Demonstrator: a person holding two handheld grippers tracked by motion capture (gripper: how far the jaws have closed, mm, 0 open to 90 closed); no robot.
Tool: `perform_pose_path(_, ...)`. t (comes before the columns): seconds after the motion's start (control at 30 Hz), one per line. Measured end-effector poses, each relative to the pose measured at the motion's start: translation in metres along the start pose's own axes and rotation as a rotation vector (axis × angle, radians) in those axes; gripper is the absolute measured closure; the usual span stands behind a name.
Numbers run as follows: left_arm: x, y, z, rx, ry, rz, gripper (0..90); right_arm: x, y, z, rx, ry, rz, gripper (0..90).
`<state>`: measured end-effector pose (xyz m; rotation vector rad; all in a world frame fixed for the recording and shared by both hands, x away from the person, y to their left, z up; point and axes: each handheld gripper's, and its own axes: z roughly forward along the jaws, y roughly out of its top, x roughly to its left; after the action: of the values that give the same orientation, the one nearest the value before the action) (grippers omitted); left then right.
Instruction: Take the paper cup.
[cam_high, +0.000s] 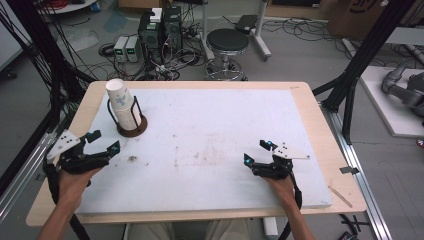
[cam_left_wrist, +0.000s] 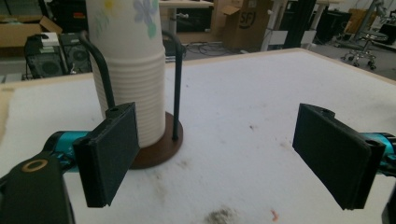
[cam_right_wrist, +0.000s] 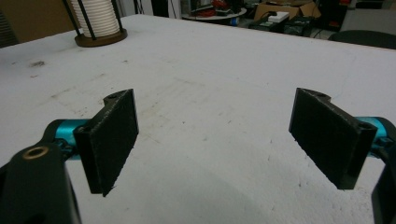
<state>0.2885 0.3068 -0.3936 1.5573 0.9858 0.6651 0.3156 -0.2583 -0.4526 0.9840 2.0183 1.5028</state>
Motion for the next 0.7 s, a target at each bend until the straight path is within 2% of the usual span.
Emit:
perform_pose_path(0.17,0.006,0.03,0.0,0.006,0.013,0.049,14.8,0.0,0.0,0.0,0.001,0.001,0.002,16.0)
perform_pose_path(0.3,0.012,0.05,0.003,0.021,0.023,0.04,14.8,0.0,0.0,0.0,0.0,0.001,-0.001,16.0)
perform_pose_path(0.47,0.016,0.07,0.008,0.036,0.022,0.06,14.7,0.0,0.0,0.0,0.001,0.001,0.0,16.0)
perform_pose_path(0.7,0.023,0.097,0.023,0.098,0.036,0.043,14.9,0.0,0.0,0.0,0.001,0.0,-0.003,16.0)
